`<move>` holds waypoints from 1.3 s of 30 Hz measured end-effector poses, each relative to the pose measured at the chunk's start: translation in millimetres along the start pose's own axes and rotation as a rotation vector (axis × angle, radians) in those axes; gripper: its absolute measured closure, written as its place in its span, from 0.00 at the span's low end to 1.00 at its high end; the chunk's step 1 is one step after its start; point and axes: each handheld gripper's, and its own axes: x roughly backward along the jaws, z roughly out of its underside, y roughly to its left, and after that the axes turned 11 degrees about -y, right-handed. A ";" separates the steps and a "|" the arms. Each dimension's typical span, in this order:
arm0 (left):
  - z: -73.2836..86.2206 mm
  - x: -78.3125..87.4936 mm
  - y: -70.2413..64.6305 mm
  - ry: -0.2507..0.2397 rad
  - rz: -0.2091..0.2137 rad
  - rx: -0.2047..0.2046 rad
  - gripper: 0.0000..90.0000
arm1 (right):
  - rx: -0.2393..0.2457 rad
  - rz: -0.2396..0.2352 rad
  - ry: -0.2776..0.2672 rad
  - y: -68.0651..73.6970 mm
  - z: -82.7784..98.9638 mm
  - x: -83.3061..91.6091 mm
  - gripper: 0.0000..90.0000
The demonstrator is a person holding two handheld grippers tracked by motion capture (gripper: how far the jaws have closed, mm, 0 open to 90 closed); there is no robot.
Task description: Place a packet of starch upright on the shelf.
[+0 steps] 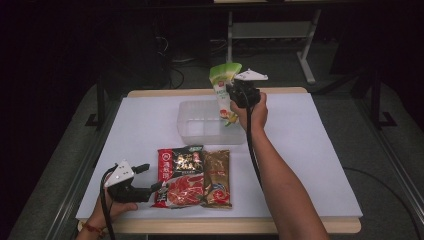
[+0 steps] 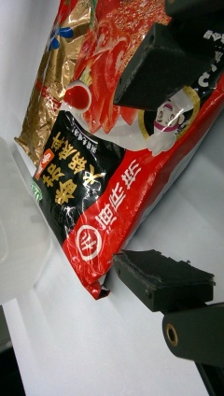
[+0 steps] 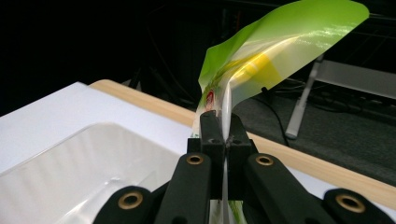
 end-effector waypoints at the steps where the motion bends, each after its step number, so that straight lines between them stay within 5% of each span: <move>1: 0.1 0.2 0.4 0.000 -0.002 0.000 0.22 | -0.002 -0.011 -0.002 1.8 2.0 0.7 0.99; 15: -1.8 0.8 -0.9 0.002 -0.003 -0.007 0.22 | 0.039 -0.081 0.022 13.3 17.9 18.0 0.97; 32: -1.4 -0.3 -1.8 0.013 -0.003 -0.010 0.22 | 0.156 -0.207 0.289 10.8 16.1 17.6 0.83; 39: -1.5 0.4 -1.6 0.010 0.002 -0.010 0.22 | 0.208 -0.184 0.305 12.9 24.1 16.0 0.98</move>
